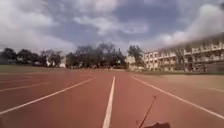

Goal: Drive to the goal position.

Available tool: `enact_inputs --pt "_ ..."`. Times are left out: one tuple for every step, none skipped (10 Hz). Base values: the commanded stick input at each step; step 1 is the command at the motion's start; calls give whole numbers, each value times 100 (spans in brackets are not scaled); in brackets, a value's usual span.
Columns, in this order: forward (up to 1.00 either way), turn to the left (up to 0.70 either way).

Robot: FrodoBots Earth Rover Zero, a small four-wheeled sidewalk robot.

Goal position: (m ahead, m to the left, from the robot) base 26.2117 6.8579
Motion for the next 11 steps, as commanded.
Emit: enact_inputs --pt "70 0" --pt "70 0" --pt "70 0" --pt "70 0" --pt "70 0" --pt "70 0" --pt "70 0" --pt "70 0" --pt "70 0" --pt "70 0" --pt "70 0"
